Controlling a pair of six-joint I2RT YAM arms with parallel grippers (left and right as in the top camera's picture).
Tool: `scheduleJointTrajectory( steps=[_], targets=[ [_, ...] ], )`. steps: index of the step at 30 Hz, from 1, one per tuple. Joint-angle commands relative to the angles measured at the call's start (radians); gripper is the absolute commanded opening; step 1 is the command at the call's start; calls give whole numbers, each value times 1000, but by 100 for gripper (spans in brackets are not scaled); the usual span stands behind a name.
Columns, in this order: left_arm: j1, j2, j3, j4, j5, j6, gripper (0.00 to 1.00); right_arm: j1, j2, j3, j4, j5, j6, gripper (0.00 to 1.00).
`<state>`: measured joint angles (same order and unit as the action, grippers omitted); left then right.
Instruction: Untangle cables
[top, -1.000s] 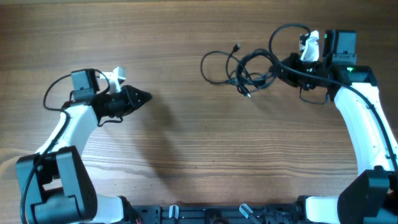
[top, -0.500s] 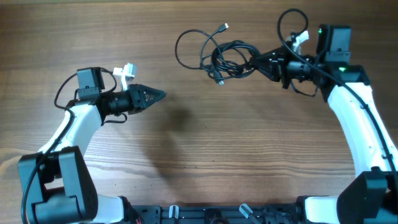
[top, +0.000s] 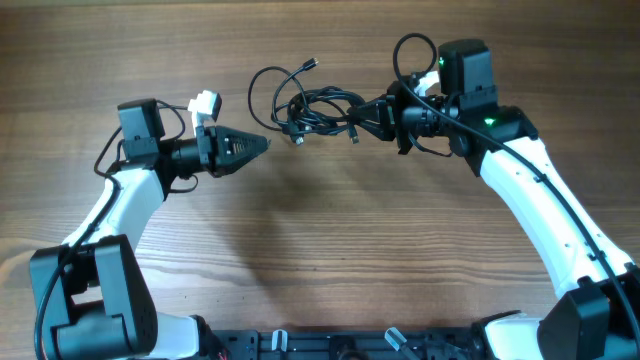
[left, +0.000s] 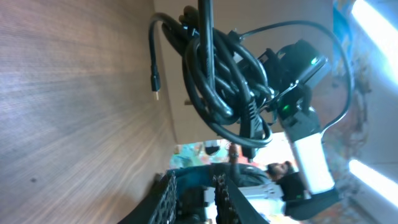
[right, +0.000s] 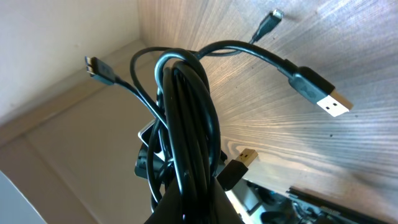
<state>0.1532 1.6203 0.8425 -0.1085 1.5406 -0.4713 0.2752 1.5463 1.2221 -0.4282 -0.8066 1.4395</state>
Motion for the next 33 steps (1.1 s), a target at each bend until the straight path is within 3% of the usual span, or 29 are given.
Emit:
scheduleJointTrajectory(
  steps=[1,5,8,9,11,16,17,19,21,26,27,31,33],
  targets=[
    [-1,-5,1,49,5,-251,27,1,-15,19,28,3,116,6],
    [-1,-5,1,68,-227,-256,33,3,-15,19,54,66,131,4],
    [-1,-4,1,55,-365,-255,33,8,-14,7,-157,239,80,4],
    [-1,-4,1,32,-389,-242,33,9,-14,-3,-262,298,-53,4],
    [-1,-4,1,12,-409,-209,33,6,-14,-3,-445,383,-153,4],
    [-1,-4,0,-32,-488,-209,32,5,-13,-3,-624,294,-297,12],
    [-1,-4,0,-32,-488,-209,32,5,-10,-3,-674,422,-286,4],
    [-1,-4,0,-39,-504,-209,30,5,1,-3,-766,650,-278,4],
    [-1,-4,0,-43,-507,-181,26,4,1,17,-790,760,-415,5],
    [-1,-4,0,-51,-569,-138,22,-11,76,327,-1186,1040,-573,5],
    [-1,-4,0,-55,-579,-138,22,-8,100,344,-1178,1047,-651,5],
    [-1,-4,0,-94,-668,-134,23,22,277,345,-1115,1162,-644,5],
    [-1,-4,0,-106,-676,-63,23,58,377,345,-1023,1216,-602,5]
  ],
)
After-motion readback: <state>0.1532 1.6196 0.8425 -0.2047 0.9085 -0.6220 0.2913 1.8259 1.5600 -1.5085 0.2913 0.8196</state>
